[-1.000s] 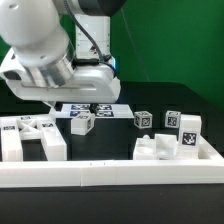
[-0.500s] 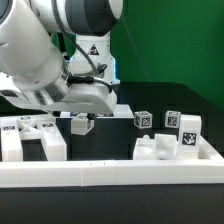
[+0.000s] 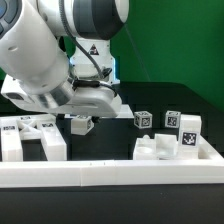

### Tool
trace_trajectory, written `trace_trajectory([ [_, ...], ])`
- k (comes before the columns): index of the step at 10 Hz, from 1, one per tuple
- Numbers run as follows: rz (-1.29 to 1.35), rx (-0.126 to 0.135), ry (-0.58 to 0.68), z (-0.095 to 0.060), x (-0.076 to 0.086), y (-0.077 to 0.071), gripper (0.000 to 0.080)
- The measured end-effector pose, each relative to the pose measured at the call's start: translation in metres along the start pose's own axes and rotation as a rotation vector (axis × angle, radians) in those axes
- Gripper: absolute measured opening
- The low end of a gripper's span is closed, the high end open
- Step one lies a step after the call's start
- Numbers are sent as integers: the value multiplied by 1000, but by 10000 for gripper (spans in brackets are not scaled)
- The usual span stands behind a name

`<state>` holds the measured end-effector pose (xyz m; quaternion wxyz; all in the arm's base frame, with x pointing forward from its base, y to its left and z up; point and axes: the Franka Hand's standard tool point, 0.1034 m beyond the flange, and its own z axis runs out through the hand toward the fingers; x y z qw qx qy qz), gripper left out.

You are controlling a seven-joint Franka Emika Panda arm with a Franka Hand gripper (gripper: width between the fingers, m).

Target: Assemble chair

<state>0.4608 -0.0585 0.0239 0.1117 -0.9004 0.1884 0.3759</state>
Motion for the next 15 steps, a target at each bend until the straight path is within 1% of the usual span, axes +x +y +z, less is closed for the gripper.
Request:
trace_trajectory([
  [2,4,-2,3,5,1,2,649],
  [6,4,-4,5,12,3,2,649],
  [8,8,-5,-2,17,2,5,388],
  [9,11,-5,-2,20,2,7,388],
  [10,12,-5,-2,20,2,7,290],
  [12,12,-5,0,19,2,6,290],
  [13,9,-6,4,15,2,3,290],
  [15,-6,-3,12,-5,-5,-10,290],
])
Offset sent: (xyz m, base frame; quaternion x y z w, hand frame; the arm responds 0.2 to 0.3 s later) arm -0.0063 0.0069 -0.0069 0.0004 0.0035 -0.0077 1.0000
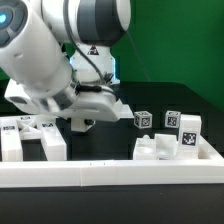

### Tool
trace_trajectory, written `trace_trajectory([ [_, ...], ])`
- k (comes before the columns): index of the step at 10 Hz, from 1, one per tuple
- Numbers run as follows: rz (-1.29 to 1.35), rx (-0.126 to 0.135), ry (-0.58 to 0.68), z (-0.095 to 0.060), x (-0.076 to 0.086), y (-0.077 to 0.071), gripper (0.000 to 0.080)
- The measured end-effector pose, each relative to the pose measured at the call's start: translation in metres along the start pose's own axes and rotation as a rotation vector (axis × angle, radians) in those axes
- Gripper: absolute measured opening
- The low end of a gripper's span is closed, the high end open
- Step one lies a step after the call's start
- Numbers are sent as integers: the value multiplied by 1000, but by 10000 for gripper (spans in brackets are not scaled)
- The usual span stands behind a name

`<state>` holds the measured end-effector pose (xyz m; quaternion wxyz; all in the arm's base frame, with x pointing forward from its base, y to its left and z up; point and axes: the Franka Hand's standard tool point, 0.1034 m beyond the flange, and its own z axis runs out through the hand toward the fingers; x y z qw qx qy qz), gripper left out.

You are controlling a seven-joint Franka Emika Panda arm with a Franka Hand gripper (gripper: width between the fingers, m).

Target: Assemble chair

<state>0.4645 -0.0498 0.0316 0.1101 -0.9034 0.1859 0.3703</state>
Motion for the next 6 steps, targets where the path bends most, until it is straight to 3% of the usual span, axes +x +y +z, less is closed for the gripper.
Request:
trace_trajectory([
  [2,-49,-49,9,-34,-14,-21,291],
  [4,-14,-50,34,-69,-23,-46,291],
  [6,-24,-48,63,-68,-17,-45,291],
])
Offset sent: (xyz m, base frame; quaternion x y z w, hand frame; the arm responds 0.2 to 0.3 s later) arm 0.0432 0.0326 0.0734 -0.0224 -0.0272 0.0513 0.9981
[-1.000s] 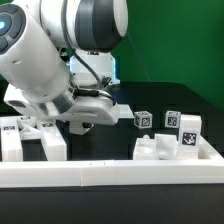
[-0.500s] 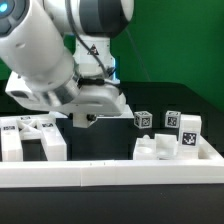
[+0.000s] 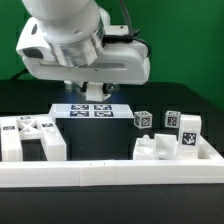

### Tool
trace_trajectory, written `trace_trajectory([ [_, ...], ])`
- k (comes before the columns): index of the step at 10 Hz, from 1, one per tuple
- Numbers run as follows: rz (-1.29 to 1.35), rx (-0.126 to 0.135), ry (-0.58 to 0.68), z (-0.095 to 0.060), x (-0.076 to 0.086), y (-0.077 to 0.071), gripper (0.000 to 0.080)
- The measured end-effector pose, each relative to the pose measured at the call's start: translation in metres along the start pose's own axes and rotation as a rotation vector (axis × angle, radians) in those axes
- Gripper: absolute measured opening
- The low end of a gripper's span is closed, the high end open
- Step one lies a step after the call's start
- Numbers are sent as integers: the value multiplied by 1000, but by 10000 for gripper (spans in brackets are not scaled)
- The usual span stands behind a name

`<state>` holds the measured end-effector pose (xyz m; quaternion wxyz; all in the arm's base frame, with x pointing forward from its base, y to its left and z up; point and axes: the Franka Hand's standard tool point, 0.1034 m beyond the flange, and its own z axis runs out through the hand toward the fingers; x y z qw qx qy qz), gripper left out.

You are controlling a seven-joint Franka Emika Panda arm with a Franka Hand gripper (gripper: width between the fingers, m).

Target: Assemble chair

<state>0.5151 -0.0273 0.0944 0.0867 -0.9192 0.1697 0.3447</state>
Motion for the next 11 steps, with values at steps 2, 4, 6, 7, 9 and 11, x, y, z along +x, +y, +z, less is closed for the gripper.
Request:
trace_trajectory([
  [2,-4,3,31,-4,4,-1,291],
  [4,-21,12,101,-27,5,-10,291],
  [6,-43,3,252,-55,5,-30,291],
  [7,-49,8,346,-59,14,-33,291],
  [9,-60,26,546,-64,16,-39,291],
  [11,-69,43,672,-79,14,-56,291],
])
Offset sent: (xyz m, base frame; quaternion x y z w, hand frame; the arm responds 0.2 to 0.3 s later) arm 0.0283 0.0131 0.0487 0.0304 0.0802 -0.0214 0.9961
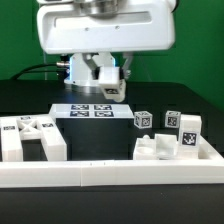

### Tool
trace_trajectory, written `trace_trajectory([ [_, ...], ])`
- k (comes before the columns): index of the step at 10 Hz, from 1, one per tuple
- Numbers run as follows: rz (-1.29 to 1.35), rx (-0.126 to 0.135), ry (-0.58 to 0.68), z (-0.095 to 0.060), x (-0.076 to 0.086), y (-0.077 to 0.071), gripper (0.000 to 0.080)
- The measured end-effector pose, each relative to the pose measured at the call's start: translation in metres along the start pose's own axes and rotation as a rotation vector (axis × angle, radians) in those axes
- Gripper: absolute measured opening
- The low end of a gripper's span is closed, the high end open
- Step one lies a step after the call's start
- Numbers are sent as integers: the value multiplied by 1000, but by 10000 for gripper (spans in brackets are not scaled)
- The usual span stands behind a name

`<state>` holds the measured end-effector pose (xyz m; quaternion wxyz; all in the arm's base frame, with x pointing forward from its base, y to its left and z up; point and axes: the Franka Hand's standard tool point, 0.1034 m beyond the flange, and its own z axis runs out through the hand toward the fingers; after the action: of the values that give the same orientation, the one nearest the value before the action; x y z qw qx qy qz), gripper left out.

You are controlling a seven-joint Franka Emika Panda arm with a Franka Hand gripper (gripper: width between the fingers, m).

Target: Assemble chair

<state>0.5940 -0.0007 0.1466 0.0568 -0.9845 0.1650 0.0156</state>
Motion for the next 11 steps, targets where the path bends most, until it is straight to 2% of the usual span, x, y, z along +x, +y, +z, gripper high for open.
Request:
trace_trajectory([
  [1,0,7,83,-4,4,-6,291],
  [4,-18,6,284,0,8,-7,291],
  [5,-18,4,257,4,4,-7,291],
  [7,-61,-2,260,8,6,-18,291],
  [8,-144,-25,264,12,10,-21,291],
  [9,-178,-38,263,13,15,-23,291],
  [11,-172,-34,296,13,17,-22,291],
])
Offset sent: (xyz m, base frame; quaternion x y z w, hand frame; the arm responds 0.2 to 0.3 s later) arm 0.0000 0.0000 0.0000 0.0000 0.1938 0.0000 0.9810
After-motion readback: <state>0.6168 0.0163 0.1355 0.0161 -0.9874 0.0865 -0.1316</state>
